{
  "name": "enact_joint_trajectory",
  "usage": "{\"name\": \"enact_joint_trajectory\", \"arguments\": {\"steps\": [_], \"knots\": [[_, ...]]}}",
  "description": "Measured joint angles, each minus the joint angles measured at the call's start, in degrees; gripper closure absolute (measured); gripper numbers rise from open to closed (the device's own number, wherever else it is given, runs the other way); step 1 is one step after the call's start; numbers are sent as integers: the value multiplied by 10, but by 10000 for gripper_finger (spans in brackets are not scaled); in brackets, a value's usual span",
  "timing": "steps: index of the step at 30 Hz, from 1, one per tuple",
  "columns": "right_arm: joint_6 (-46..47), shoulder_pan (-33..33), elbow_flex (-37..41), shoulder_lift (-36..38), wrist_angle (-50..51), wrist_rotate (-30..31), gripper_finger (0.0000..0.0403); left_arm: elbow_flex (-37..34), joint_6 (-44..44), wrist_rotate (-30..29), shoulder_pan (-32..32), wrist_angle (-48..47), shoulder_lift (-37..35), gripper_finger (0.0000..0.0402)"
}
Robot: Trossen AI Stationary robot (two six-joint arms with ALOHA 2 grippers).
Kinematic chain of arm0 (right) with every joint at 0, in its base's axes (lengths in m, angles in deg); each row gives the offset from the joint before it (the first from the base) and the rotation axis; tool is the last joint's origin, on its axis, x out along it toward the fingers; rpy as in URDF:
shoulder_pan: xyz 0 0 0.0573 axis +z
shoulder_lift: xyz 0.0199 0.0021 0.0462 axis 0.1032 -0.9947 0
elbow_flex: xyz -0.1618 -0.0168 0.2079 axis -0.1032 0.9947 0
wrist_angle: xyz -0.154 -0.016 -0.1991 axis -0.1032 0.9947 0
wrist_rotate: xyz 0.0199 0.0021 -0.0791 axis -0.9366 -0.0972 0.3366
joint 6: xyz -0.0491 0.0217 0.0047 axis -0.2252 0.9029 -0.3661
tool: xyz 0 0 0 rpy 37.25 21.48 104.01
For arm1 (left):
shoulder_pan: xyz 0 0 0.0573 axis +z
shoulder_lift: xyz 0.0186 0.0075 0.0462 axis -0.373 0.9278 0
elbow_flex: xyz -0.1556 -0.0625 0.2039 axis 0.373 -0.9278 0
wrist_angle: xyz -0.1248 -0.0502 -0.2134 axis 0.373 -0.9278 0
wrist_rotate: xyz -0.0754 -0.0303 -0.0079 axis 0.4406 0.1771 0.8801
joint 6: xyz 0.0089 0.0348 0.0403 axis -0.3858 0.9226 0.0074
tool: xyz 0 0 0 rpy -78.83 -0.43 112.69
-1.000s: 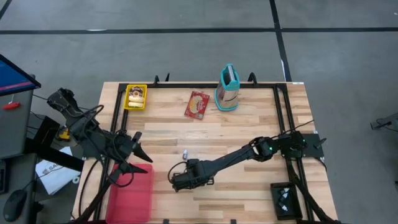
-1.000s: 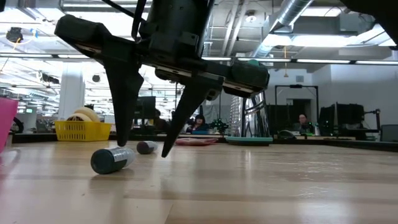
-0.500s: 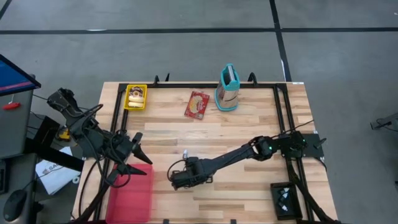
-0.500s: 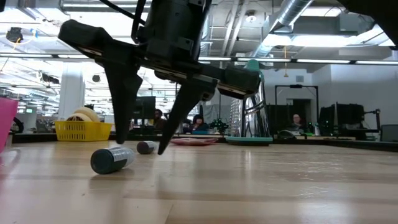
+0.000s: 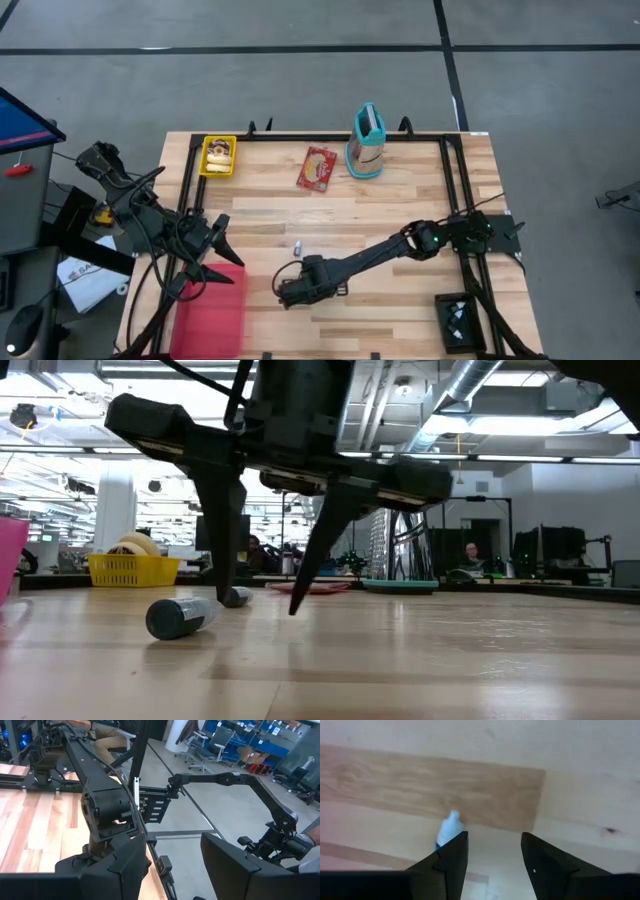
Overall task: Pick & Place Food Item
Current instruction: Put the blue food coloring bottle in the black basket
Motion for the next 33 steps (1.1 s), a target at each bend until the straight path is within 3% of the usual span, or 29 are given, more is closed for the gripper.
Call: {"name": "enact_joint_trajectory", "arguments": {"steps": [6, 9, 15, 22, 28, 33], "knots": [[-5, 7, 0, 1, -40, 0, 227, 0, 4, 0, 0, -5, 0, 215], [-18, 16, 0, 5, -45, 2, 227, 0, 6, 0, 0, -50, 0, 215], [-47, 52, -40, 28, 55, 21, 227, 0, -11, 0, 0, -194, 7, 215], [-38, 114, -35, 87, 147, 65, 227, -79, 18, -16, -3, -193, 42, 215], [50, 176, -35, 115, 219, 74, 227, -197, 39, -18, -2, 17, 126, 203], [135, 218, -35, 123, 238, 96, 227, -216, 77, -16, 17, 173, 232, 182]]}}
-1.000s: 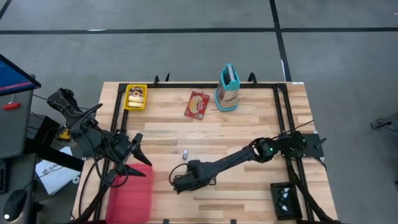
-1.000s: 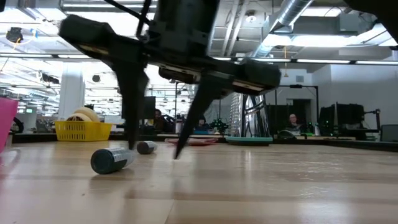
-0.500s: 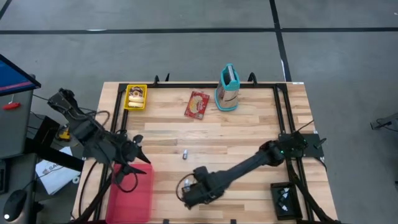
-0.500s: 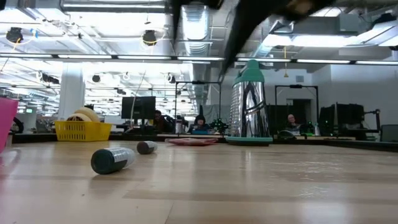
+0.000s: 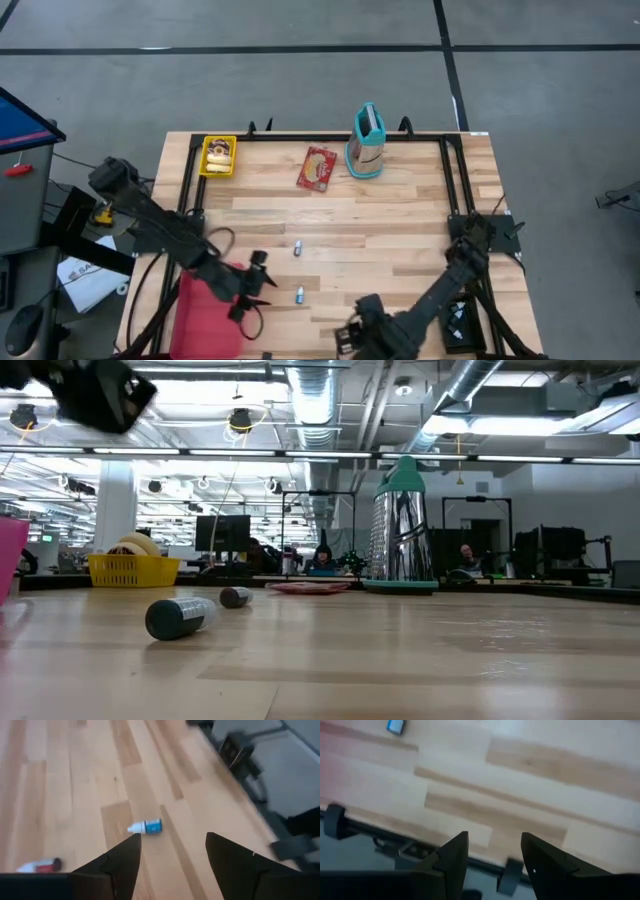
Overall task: Pick & Place Food Item
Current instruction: Put the blue food coloring bottle in the black basket
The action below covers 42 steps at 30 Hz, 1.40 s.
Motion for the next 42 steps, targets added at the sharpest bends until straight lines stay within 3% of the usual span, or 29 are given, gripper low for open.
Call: {"name": "enact_joint_trajectory", "arguments": {"steps": [4, 7, 10, 16, 21, 27, 36, 42], "knots": [[30, 21, 0, 1, 1, 2, 227, 0, -6, 44, 17, 74, 89, 180], [51, 29, 0, 1, 5, 2, 227, 13, -28, 67, 32, 61, 137, 195], [71, 35, 0, 1, 10, 10, 227, 40, -30, 94, 50, 39, 157, 239], [75, 38, 0, 1, 14, 11, 227, 55, -24, 158, 97, 33, 170, 382], [75, 38, 0, 1, 18, 12, 227, 52, -30, 175, 121, 32, 170, 392], [75, 38, 0, 1, 18, 12, 227, 56, -9, 274, 138, 68, 170, 358], [76, 42, 0, 0, 18, 11, 227, 71, 373, 256, 135, 7, 167, 217], [77, 38, 0, 0, 18, 11, 227, 71, 437, 262, 159, 45, 191, 200]]}}
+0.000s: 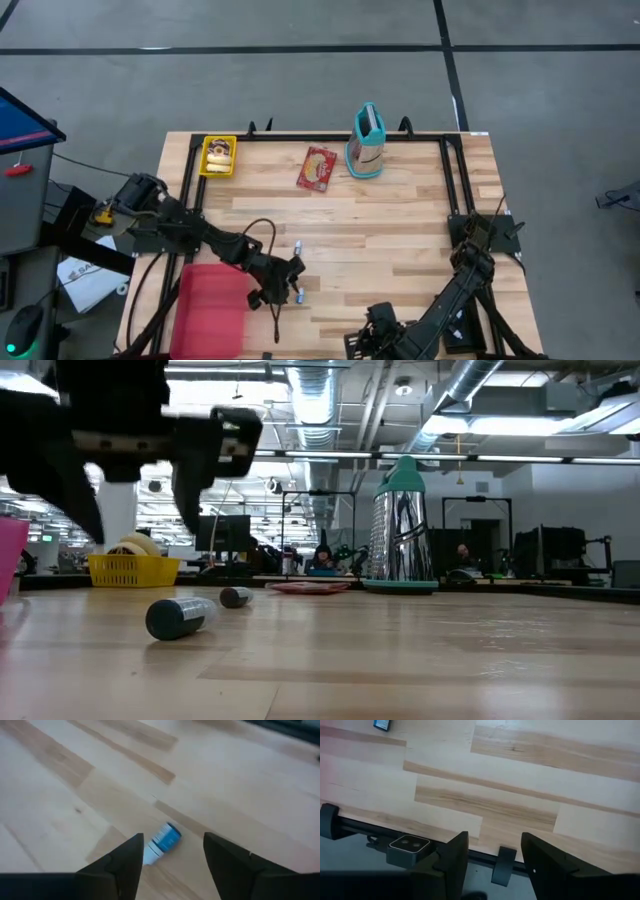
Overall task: Pick & Place Food Item
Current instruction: Put the blue food coloring bottle in the black basket
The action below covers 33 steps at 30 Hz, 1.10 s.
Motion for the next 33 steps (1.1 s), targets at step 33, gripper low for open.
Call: {"name": "enact_joint_trajectory", "arguments": {"steps": [33], "knots": [[2, -21, 0, 0, -2, -2, 227, 47, 151, 24, -5, 87, 123, 225]]}}
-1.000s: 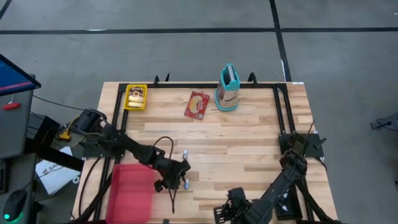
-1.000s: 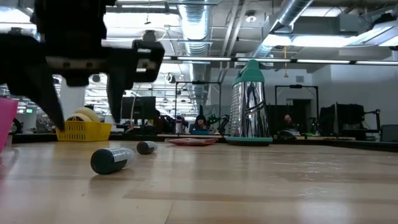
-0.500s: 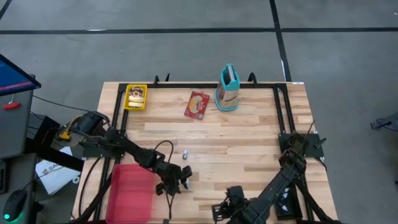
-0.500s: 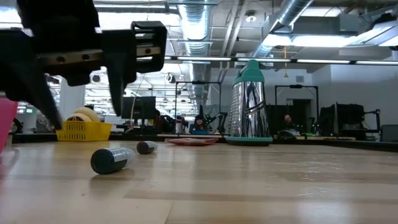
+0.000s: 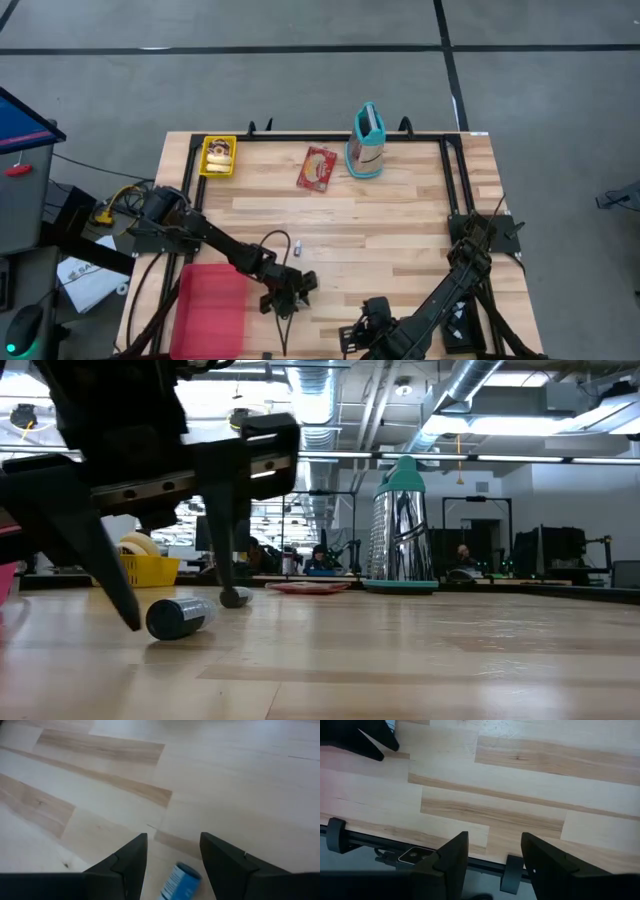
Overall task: Pick & Place Food Item
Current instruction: Put the blue food coloring bottle in the black basket
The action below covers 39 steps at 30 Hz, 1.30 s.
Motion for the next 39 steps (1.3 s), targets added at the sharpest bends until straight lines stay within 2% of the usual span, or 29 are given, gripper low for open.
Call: {"name": "enact_joint_trajectory", "arguments": {"steps": [9, 15, 30, 39], "knots": [[0, 0, 0, 0, -3, 0, 227, 19, 7, 3, 1, -55, 10, 225], [0, 0, 0, 0, 1, 0, 227, 20, 85, 11, 0, -108, -3, 225], [0, 0, 0, 0, 2, 1, 227, 50, 110, 5, 42, -114, -2, 226], [0, 0, 0, 0, 2, 2, 227, 51, 118, 13, 50, -108, -1, 261]]}}
